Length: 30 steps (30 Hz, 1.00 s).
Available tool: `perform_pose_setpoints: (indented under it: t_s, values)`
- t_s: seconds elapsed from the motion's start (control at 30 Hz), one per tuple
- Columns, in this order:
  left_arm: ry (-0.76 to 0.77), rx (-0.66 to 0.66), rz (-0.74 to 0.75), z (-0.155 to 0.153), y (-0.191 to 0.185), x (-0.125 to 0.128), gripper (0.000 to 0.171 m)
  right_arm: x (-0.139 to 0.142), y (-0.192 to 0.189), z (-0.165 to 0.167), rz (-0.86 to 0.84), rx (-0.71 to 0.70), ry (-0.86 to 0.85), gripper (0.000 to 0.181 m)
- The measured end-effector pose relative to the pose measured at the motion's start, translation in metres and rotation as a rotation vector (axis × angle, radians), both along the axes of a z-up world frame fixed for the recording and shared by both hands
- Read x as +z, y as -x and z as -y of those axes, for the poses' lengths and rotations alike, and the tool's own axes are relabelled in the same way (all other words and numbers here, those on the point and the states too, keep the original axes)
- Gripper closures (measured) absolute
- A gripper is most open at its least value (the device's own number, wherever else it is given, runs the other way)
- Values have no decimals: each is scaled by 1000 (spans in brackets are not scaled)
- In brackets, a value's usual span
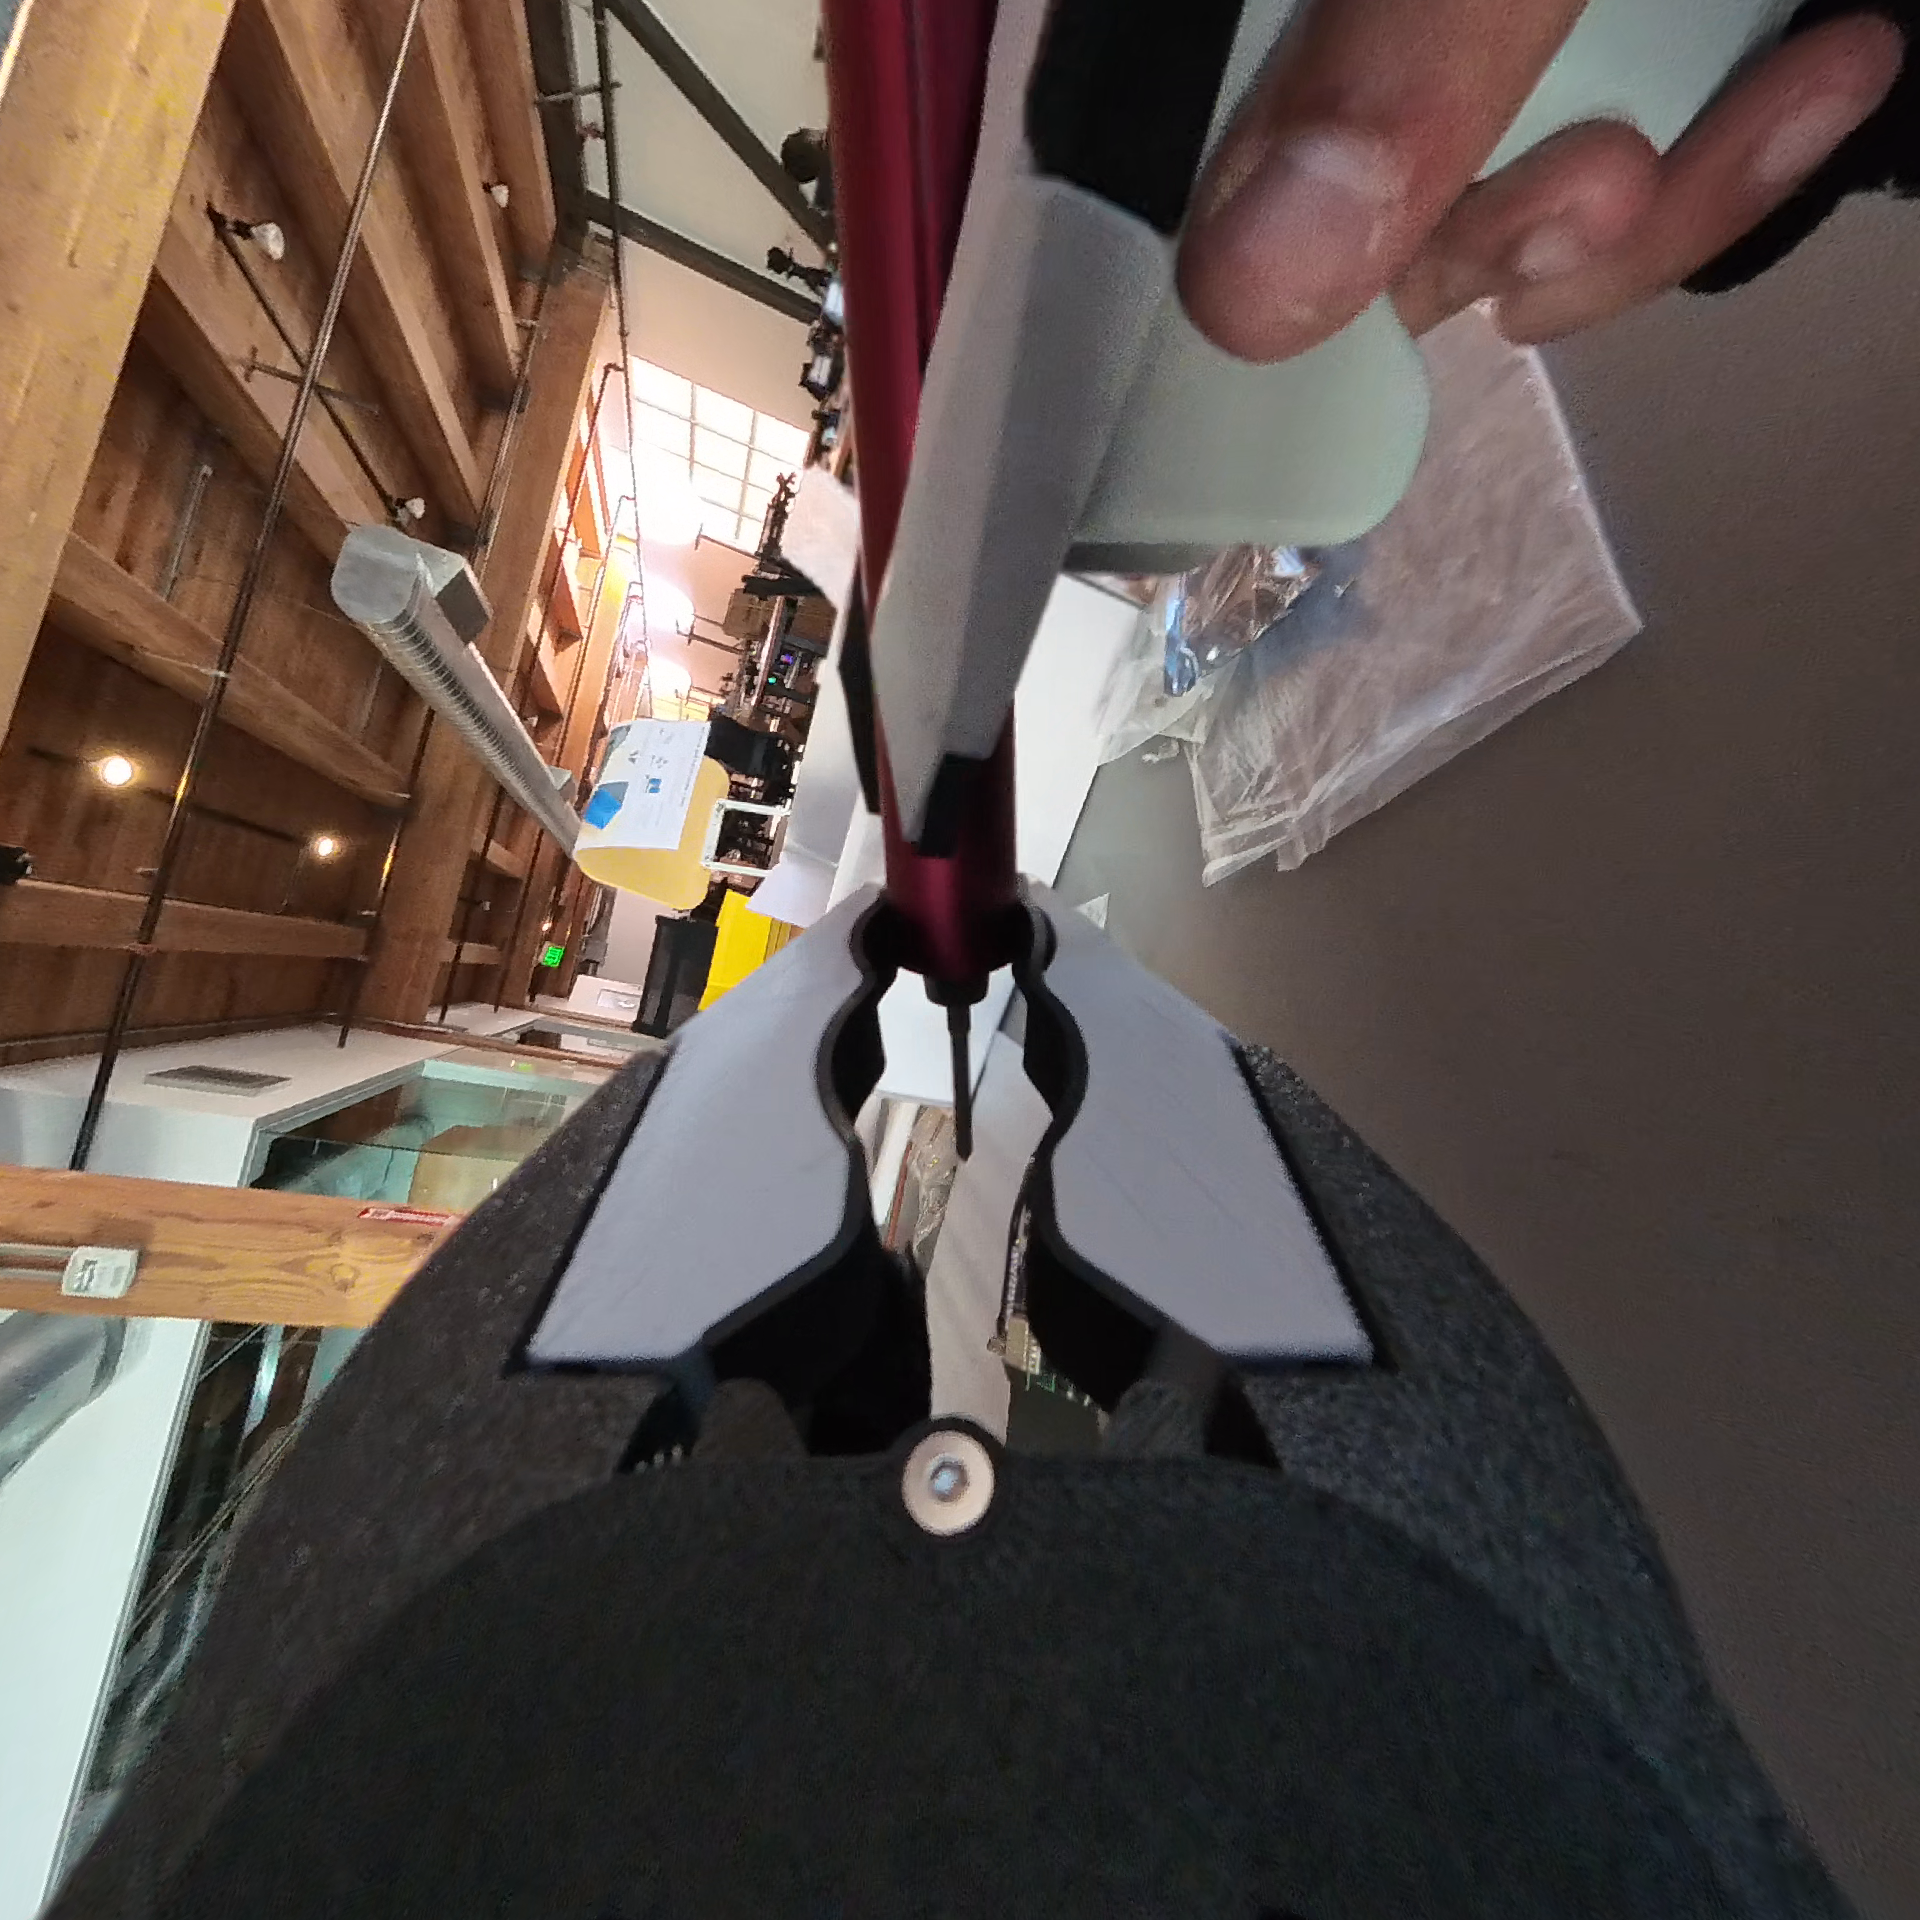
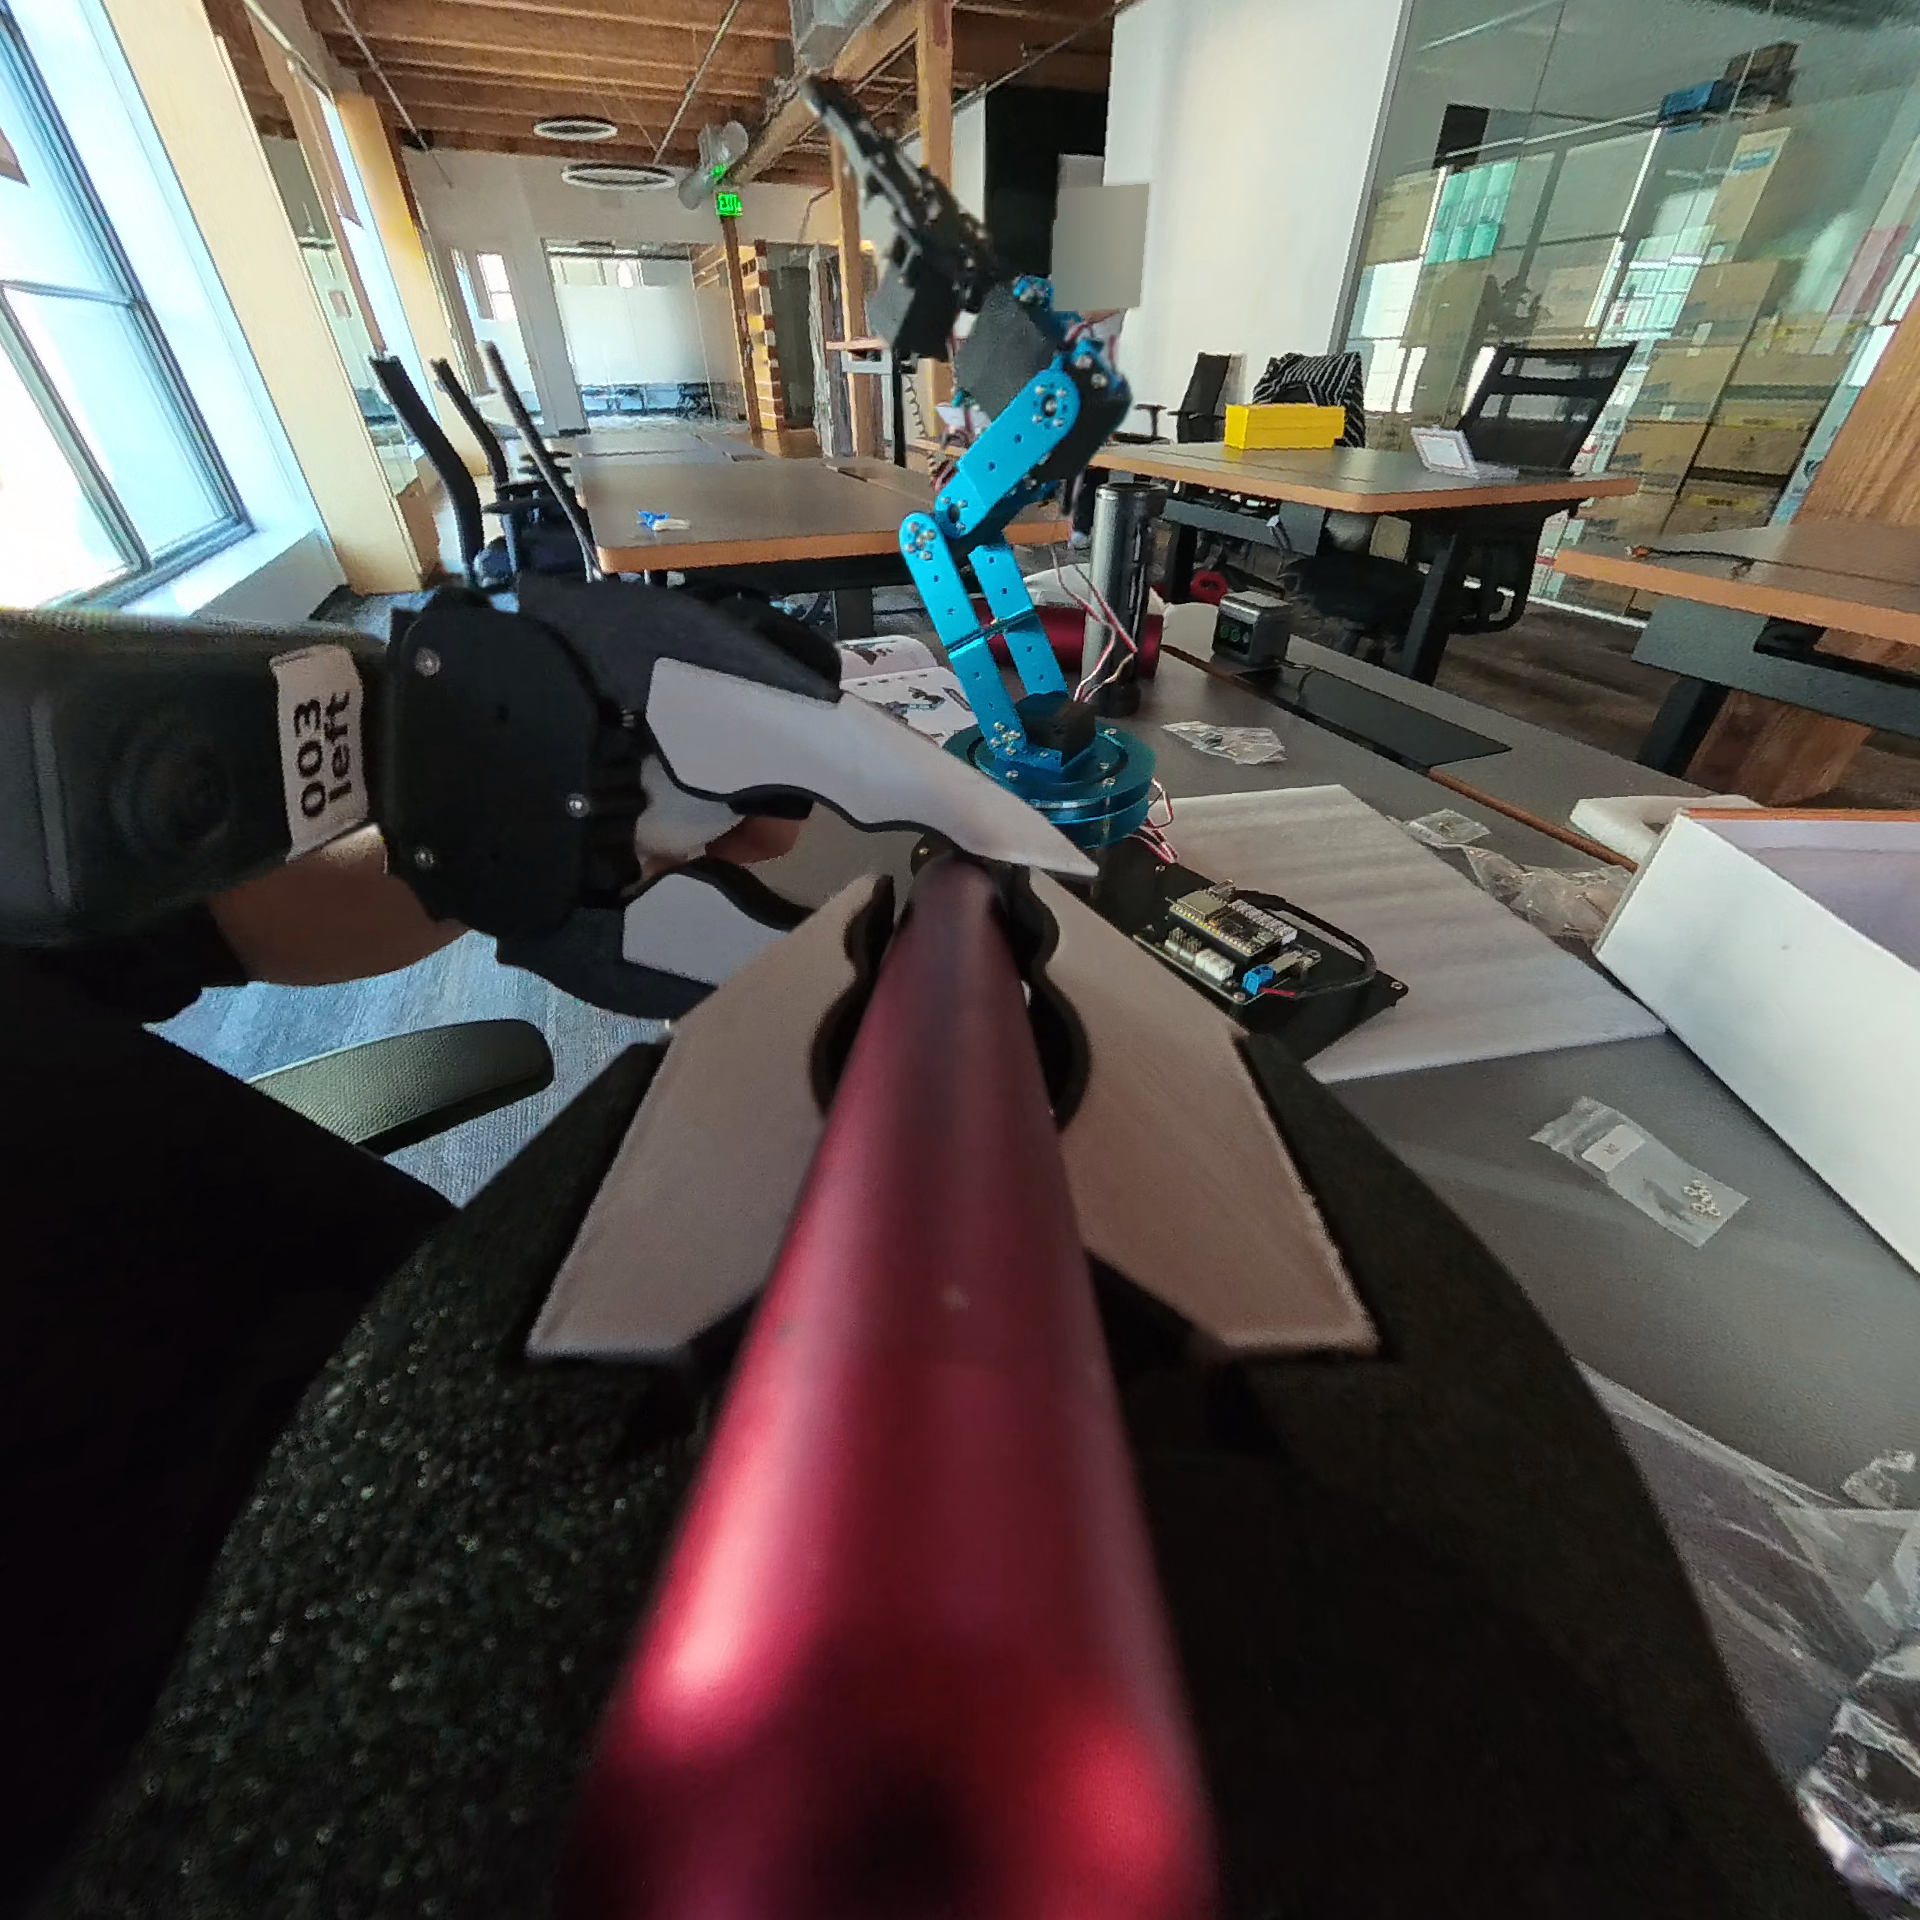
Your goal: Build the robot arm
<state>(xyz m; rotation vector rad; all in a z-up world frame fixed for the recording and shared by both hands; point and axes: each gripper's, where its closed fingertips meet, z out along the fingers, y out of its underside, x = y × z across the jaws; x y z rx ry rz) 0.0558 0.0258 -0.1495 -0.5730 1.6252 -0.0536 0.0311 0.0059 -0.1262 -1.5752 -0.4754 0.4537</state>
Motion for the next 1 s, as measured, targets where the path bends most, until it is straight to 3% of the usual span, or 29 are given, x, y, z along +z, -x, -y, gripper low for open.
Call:
perform_pose_setpoints:
  t_s: [0.27,0.4,0.6,0.7,0.8,1.0]
  values:
    - [25,-75,-74,14,-6,-5,151,-7,-4,14,140,-17,-48,160]
    - [43,-97,-23,17,-12,0,151,-3,-9,16,87,-19,-58,161]
    - [-152,-19,74,10,-14,1,152,-6,-11,13,-149,31,46,160]
    - [-119,-26,78,7,-18,-3,152,-14,-14,9,-204,36,97,158]
    - [59,-123,-29,13,-23,-17,152,-21,-13,6,-151,52,70,138]
    - [611,-358,-478,32,-4,-35,153,-26,-21,10,314,24,-200,144]
